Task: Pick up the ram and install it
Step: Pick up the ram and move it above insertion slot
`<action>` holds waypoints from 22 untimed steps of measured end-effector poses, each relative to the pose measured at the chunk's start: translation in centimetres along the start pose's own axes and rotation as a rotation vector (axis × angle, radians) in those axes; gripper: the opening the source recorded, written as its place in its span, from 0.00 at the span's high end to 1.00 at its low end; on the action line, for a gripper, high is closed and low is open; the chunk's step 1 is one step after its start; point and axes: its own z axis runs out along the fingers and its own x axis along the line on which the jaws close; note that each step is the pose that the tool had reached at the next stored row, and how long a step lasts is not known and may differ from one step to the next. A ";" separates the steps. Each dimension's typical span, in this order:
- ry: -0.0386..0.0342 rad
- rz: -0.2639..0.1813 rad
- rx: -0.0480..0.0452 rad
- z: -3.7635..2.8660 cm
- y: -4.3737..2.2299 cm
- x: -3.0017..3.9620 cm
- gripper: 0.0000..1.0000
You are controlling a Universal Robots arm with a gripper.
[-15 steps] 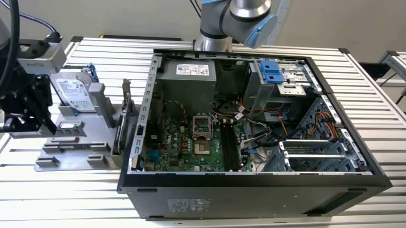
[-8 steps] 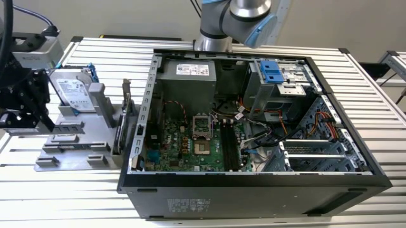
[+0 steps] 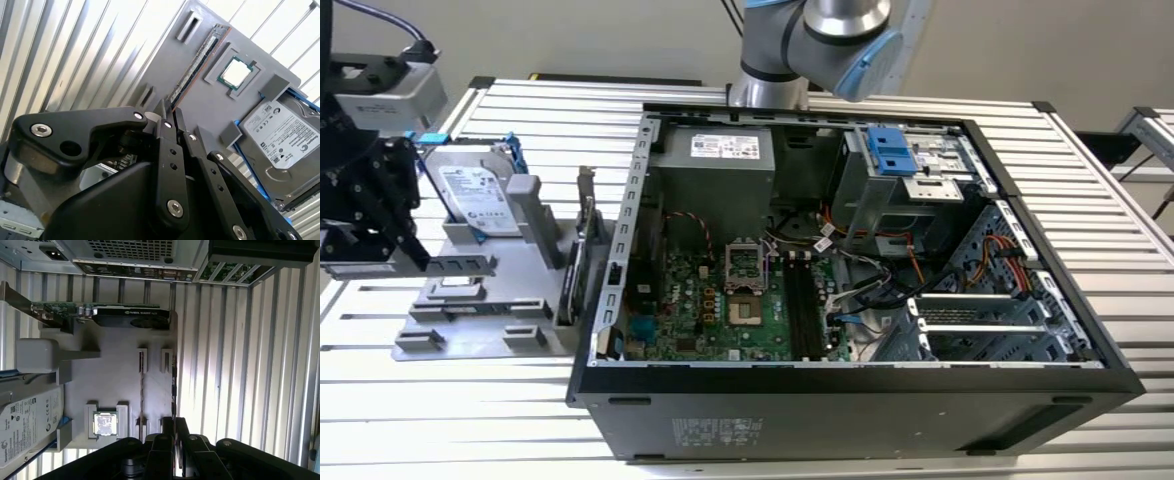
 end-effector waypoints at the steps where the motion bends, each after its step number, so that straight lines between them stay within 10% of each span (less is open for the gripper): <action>1: 0.0001 0.000 0.0000 -0.13 0.00 0.00 1.00; 22: 0.0000 0.000 0.0000 -2.38 0.03 -0.05 1.00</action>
